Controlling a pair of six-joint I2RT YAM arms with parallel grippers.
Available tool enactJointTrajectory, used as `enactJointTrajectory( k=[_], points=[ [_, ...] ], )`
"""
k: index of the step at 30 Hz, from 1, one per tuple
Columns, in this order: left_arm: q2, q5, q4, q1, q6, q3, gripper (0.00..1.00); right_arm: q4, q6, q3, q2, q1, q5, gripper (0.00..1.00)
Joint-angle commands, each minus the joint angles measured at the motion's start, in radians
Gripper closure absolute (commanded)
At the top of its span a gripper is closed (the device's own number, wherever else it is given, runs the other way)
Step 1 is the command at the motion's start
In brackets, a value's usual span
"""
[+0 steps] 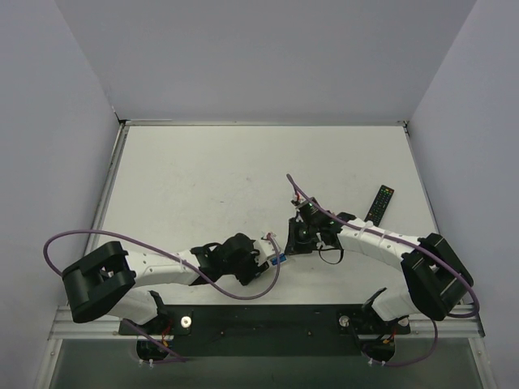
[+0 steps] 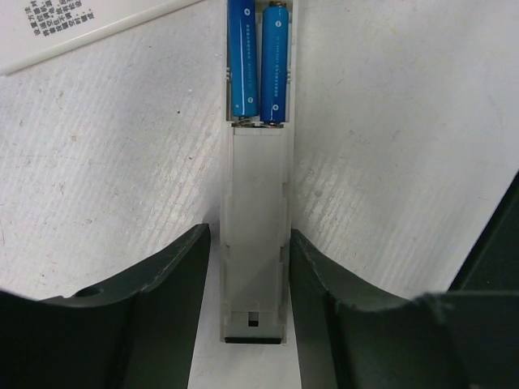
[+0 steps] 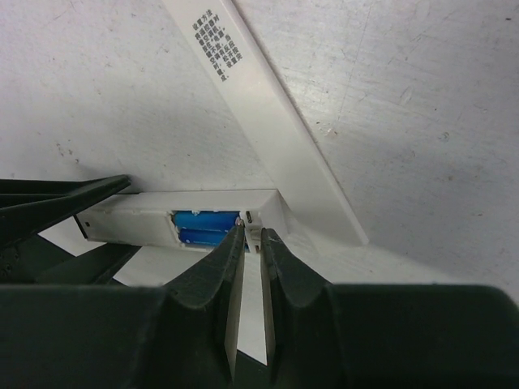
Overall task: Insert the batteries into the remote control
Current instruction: Load the battery into the remote control.
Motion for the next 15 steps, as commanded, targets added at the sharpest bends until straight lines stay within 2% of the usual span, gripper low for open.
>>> enactJointTrajectory(
  k=[1, 9, 15],
  points=[
    [0.017, 0.046, 0.028, -0.008, 0.008, 0.036, 0.49, 0.001, -0.015, 0.037, 0.006, -0.002, -0.027, 0.9],
    [0.034, 0.062, 0.022, -0.008, 0.01, 0.042, 0.65, 0.015, -0.007, 0.057, 0.009, -0.001, -0.042, 0.9],
    [0.039, 0.068, 0.017, -0.008, 0.008, 0.045, 0.74, 0.007, -0.005, 0.064, 0.04, -0.001, -0.047, 0.91]
  ],
)
